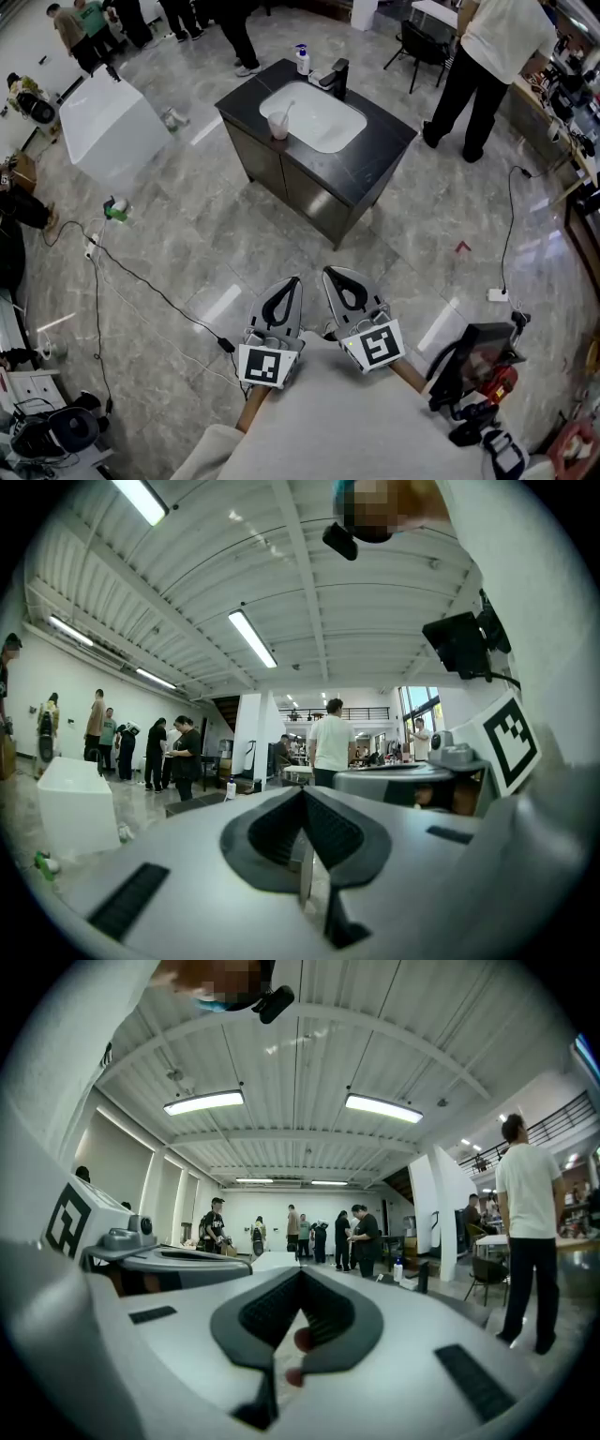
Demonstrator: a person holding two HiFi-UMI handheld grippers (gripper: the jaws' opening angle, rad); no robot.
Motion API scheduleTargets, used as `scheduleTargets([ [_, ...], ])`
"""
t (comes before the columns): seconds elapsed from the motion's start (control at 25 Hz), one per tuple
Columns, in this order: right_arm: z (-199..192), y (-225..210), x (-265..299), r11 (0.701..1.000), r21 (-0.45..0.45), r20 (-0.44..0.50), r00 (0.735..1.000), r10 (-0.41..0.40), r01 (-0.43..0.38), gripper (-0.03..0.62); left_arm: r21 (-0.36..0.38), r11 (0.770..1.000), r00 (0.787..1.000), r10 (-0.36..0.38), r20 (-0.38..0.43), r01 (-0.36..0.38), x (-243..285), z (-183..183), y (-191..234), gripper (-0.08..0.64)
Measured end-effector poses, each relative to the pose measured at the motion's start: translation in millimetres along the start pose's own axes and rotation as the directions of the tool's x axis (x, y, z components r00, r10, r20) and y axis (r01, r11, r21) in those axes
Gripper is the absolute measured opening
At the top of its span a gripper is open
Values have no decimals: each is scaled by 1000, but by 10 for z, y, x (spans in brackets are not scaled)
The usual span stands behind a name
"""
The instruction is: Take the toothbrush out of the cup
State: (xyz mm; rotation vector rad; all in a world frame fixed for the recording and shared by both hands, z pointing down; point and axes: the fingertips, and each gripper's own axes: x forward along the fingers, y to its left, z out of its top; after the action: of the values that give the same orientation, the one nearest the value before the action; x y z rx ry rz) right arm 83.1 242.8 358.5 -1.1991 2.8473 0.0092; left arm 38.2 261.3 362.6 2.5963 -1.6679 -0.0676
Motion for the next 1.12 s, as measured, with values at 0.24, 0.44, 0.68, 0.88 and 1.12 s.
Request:
scheduleTargets([
  [0.24,-122,-14,-18,1000,-1,-86,996,0,0,3,-1,1000,1000,-1,-2,1,15,8,11,3],
  [0.44,0,21,-28,1000,27,-17,1000,16,-15,3,1,1000,1000,0,-5,0,-3,16,6,3],
  [0.68,-85,63,-52,1000,10,-62,998,7,-7,3,-4,1000,1000,-6,-1,6,-45,-5,20,3],
  [0.88,-116,137,-15,1000,3,-74,997,12,-12,3,-8,1000,1000,-14,-2,14,-73,-18,71,3],
  [1.12,-52,260,125,1000,-3,-42,999,-11,11,3,-14,1000,1000,-18,1,18,-170,-13,285,3],
])
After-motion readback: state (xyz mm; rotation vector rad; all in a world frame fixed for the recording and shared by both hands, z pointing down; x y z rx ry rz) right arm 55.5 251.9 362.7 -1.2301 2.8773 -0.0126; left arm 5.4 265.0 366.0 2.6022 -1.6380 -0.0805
